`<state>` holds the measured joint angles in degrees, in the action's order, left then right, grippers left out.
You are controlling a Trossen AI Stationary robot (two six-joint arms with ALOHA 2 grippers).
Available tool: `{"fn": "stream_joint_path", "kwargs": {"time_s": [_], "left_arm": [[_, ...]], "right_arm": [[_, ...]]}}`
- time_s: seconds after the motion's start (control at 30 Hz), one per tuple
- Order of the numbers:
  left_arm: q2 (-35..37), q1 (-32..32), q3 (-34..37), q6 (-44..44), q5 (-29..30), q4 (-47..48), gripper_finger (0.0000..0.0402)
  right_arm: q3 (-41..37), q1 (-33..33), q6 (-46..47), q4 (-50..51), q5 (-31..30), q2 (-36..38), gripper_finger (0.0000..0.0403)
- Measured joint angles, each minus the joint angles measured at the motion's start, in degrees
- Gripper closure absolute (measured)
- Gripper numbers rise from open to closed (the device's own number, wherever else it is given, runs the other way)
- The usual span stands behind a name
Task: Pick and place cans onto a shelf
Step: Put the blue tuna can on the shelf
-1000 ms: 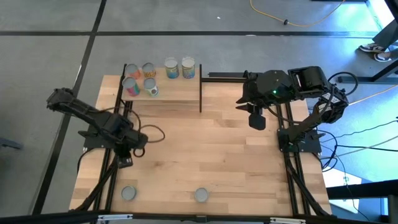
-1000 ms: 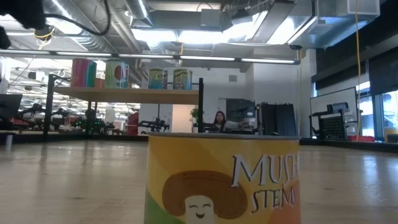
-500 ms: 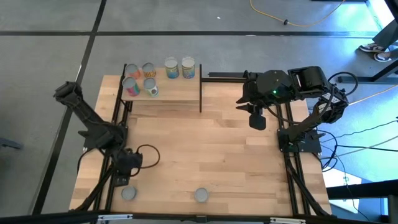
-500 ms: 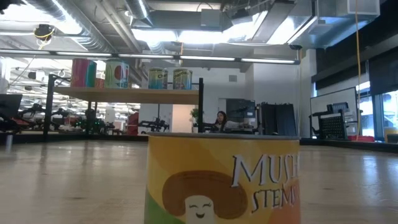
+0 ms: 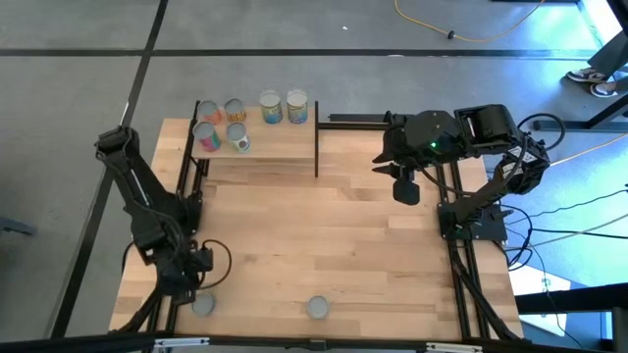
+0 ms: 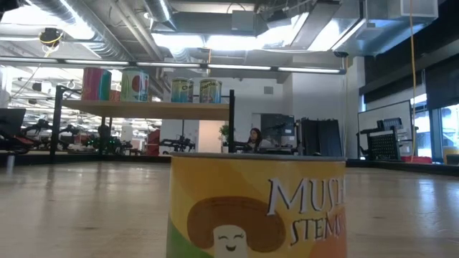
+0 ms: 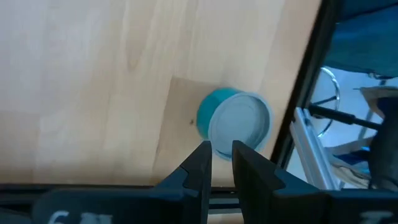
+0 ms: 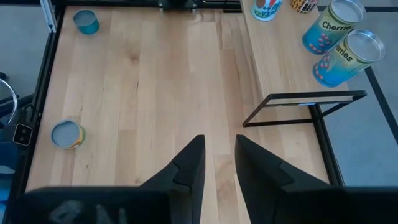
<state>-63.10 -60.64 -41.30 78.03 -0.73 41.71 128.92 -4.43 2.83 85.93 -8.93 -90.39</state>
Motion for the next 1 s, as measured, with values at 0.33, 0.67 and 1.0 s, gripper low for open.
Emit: {"fn": "stream_joint_path", "kwargs": {"time_s": [0.33, 0.67, 1.0], "left_arm": [[-9.0, -2.6, 0.0, 1.1, 0.1, -7.5, 0.0346], [-14.8, -2.6, 0.0, 5.2, -0.3, -7.9, 0.0346], [-15.8, -2.8, 0.0, 5.9, -0.2, -7.9, 0.0346]], "right_arm": [[0.0, 0.0, -0.4, 0.0, 1.1, 0.0, 0.0313], [0.0, 0.0, -3.4, 0.1, 7.1, 0.0, 0.0313], [0.0, 0.0, -3.3, 0.1, 7.1, 0.0, 0.0313]]}}
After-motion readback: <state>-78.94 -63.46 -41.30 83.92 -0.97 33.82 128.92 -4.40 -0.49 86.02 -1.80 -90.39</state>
